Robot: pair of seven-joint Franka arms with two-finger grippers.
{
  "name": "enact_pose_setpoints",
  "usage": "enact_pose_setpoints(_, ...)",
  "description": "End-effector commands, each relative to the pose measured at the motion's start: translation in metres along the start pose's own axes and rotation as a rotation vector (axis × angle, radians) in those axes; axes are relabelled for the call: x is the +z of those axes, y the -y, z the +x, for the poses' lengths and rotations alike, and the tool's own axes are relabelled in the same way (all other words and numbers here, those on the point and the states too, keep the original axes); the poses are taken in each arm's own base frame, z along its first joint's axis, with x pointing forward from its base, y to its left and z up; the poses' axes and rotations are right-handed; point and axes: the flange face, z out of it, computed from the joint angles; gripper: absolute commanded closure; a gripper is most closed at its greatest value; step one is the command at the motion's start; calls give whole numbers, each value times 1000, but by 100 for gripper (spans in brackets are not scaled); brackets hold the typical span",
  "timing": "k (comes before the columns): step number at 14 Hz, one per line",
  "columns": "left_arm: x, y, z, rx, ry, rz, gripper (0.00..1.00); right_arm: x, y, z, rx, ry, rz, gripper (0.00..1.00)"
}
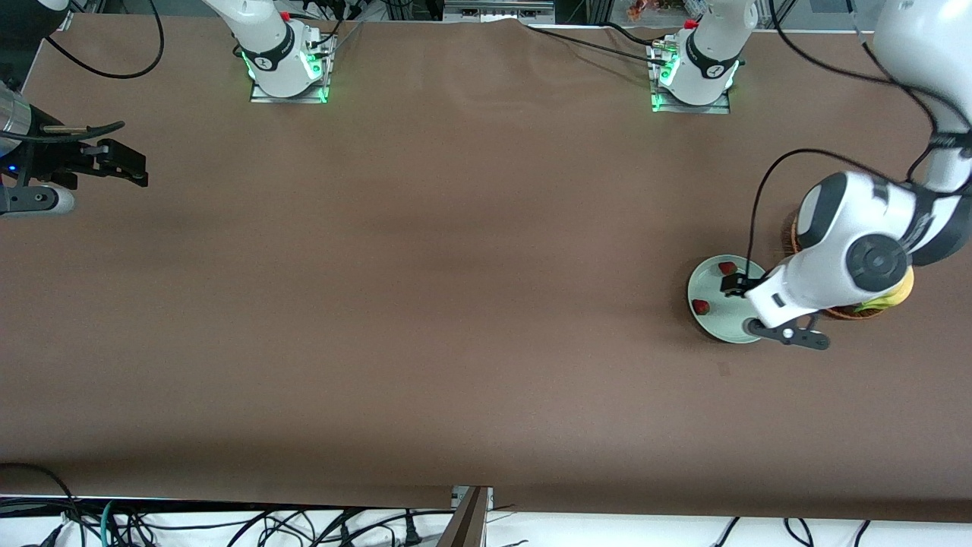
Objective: Collect all strawberries into plate
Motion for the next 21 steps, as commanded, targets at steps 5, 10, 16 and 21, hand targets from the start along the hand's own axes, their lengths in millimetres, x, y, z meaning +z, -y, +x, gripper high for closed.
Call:
enact_pose_setpoints(5,-184,21,-32,-97,-37,-62,0,-6,-1,2,13,-11,18,0)
enact_pose_setpoints(10,-218,36,-58,-203,-72,-153,0,-7,-1,3,12,-14,18,0)
enact_pose_setpoints(16,-225,28,-110,-227,-137,-81,0,-7,-1,2,12,-12,15,0)
enact_pose_setpoints(21,-211,10,-120,-204,-169,-70,0,-6,-1,3,14,-11,15,0)
